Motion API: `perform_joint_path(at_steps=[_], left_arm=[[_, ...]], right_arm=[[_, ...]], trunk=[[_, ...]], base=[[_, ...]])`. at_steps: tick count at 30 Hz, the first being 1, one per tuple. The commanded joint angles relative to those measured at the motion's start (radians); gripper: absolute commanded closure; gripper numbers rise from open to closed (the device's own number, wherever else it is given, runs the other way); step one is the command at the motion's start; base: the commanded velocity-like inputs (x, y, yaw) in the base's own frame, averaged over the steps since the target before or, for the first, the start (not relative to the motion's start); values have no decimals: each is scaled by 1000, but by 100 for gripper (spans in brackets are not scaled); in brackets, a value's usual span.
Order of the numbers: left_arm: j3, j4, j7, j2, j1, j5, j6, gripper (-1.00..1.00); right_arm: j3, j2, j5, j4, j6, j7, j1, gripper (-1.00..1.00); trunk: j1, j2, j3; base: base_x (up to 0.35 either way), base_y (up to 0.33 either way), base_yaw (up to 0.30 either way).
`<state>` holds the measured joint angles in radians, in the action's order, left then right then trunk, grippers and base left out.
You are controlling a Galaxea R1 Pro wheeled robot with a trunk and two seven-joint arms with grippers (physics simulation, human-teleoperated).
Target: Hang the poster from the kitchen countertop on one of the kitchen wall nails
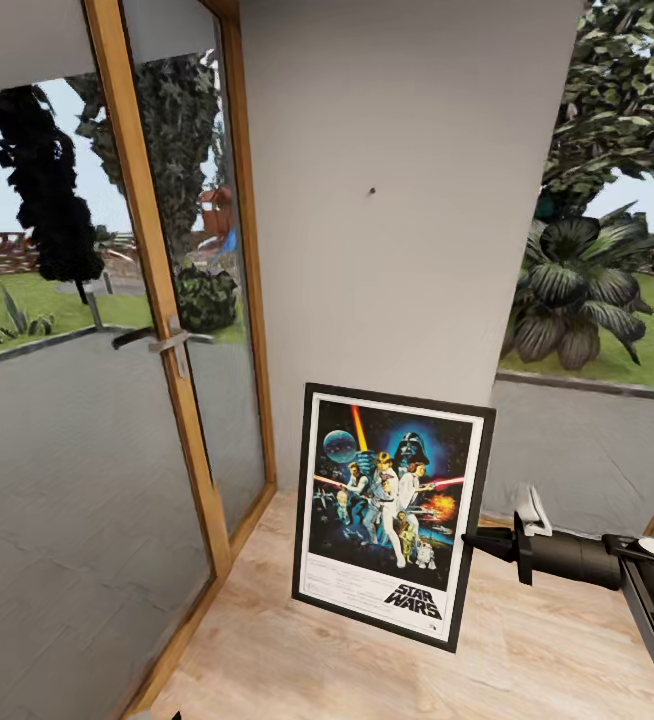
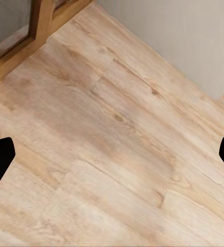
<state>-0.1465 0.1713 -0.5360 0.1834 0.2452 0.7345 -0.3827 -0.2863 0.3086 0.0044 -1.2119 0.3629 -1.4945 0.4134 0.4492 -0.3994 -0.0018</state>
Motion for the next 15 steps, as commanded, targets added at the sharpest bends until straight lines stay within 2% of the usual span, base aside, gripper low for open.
perform_joint_path(at_steps=[1,7,15], left_arm=[[-8,-1,-2,1,0,10,-4,-100],[-8,-1,-2,1,0,10,-4,-100],[-8,-1,-2,1,0,10,-5,-100]], right_arm=[[-1,0,0,0,13,-6,1,100],[-1,0,0,0,14,-6,1,100],[-1,0,1,1,14,-6,1,100]], trunk=[[1,-1,0],[1,-1,3],[1,-1,7]], base=[[254,260,-284],[249,245,-294],[57,35,-298]])
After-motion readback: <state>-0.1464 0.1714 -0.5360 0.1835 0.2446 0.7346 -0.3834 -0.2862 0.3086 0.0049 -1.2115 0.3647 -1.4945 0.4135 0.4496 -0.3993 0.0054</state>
